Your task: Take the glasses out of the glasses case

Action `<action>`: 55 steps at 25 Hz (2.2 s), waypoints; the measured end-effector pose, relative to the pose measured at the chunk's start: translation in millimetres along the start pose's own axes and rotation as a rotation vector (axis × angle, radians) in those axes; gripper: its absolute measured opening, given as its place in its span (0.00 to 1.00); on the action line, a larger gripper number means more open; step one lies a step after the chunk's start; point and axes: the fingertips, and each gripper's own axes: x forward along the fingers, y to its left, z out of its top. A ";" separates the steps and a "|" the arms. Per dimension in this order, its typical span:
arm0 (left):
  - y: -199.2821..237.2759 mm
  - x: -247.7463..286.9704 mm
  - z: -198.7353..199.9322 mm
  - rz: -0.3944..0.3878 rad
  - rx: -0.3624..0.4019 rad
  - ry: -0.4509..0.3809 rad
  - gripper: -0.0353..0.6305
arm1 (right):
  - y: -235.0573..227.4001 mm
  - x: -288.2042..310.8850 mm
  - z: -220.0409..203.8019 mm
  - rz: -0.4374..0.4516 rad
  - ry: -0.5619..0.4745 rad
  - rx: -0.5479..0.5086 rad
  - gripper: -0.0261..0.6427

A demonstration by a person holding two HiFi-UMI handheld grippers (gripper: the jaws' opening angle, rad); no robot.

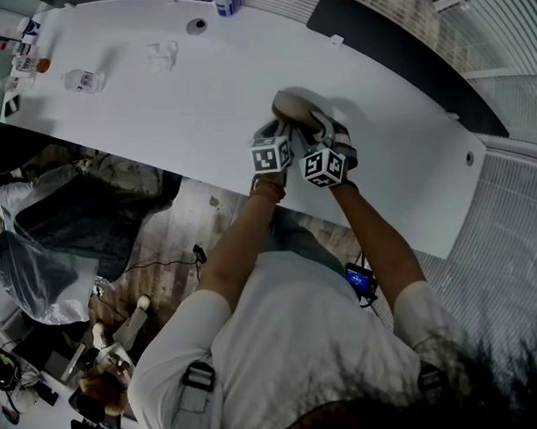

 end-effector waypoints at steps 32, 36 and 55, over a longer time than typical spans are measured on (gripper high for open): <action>7.5 5.7 -9.8 0.018 0.015 0.053 0.26 | -57.7 1.3 6.1 -0.046 -0.021 0.024 0.25; 6.8 5.6 -10.3 0.017 0.015 0.055 0.26 | -71.0 8.1 2.8 -0.030 -0.006 0.020 0.17; 7.1 7.8 -7.2 0.011 0.012 0.058 0.26 | -91.7 49.4 -24.1 0.038 0.079 -0.013 0.07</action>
